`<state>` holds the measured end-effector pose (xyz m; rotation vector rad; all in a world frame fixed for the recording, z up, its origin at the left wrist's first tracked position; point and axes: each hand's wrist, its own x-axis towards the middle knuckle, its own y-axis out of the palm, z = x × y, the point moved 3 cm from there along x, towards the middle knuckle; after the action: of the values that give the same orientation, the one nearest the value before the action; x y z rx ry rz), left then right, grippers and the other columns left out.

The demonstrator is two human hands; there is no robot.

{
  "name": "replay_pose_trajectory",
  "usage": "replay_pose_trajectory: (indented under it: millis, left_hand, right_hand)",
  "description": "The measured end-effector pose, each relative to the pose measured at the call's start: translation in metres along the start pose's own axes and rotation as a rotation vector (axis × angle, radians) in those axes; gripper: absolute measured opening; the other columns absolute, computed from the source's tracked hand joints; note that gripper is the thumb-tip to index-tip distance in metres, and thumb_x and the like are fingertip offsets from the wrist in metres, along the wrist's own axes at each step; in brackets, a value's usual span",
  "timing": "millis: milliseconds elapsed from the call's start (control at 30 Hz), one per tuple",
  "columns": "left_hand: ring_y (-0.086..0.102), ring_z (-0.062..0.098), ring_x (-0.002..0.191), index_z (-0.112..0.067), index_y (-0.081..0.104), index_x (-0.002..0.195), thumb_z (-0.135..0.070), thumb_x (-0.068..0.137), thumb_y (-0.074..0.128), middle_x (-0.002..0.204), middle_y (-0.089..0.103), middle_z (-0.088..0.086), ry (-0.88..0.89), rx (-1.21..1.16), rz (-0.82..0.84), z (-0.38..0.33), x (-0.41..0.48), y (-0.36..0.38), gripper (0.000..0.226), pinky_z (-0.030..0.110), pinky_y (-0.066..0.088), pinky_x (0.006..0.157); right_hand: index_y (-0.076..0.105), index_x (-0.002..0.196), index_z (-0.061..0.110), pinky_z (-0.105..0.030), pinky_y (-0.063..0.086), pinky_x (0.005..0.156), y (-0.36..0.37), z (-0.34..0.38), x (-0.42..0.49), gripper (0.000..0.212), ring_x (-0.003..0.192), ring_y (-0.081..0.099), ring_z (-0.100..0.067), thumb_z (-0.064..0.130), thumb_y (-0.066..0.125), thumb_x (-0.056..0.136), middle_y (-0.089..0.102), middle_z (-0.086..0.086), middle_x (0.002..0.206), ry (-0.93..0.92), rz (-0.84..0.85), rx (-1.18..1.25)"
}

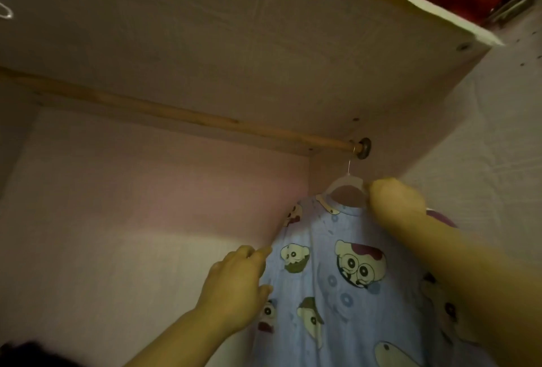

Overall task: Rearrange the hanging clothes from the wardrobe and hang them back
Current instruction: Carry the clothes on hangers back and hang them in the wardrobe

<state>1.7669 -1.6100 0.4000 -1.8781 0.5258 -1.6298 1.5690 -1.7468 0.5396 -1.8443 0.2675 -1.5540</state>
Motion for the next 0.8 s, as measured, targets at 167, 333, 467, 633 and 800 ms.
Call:
replay_pose_trajectory:
  millis: [167,333,467,633,800]
  left_hand:
    - [0.037,0.016,0.127,-0.032,0.017,0.146,-0.043,0.093,0.047,0.143,0.033,-0.004,-0.023,-0.014,0.017,-0.004,-0.018,-0.011,0.061,0.026,0.032,0.101]
    - [0.036,0.018,0.129,-0.03,0.016,0.147,-0.043,0.093,0.048,0.146,0.031,-0.001,-0.04,-0.047,0.061,-0.015,-0.055,-0.026,0.064,0.027,0.033,0.103]
    - [0.038,0.019,0.128,-0.03,0.019,0.147,-0.042,0.092,0.049,0.146,0.032,0.001,-0.072,-0.102,0.126,-0.022,-0.102,-0.039,0.064,0.032,0.035,0.103]
    - [0.039,0.019,0.127,-0.029,0.021,0.146,-0.043,0.091,0.052,0.147,0.031,0.002,-0.137,-0.227,0.258,-0.032,-0.182,-0.048,0.065,0.033,0.037,0.103]
    - [0.041,0.019,0.124,-0.028,0.022,0.146,-0.044,0.092,0.049,0.145,0.033,0.003,-0.111,-0.228,0.421,-0.058,-0.278,-0.044,0.062,0.032,0.039,0.099]
  right_hand:
    - [0.054,0.125,0.021,-0.038,0.039,0.096,-0.003,-0.003,-0.031,0.034,0.115,0.049,-0.027,0.016,0.046,0.092,0.054,-0.007,0.122,-0.077,-0.026,-0.131]
    - [0.047,0.133,0.025,-0.042,0.025,0.108,0.0,0.014,-0.103,0.041,0.131,0.033,-0.029,0.028,0.047,0.093,0.037,-0.008,0.143,-0.259,0.006,-0.132]
    - [0.046,0.134,0.025,-0.038,0.03,0.103,0.003,0.024,-0.182,0.042,0.124,0.039,-0.027,0.026,0.046,0.093,0.043,-0.004,0.135,-0.298,0.177,-0.067]
    - [0.029,0.145,0.027,-0.035,0.032,0.103,-0.006,0.025,-0.294,0.052,0.126,0.04,-0.025,0.037,0.043,0.095,0.041,-0.002,0.14,-0.285,0.398,0.002]
    - [0.027,0.145,0.029,-0.034,0.031,0.106,-0.025,0.01,-0.424,0.055,0.128,0.039,-0.023,0.033,0.047,0.094,0.041,0.0,0.139,-0.229,0.581,0.059]
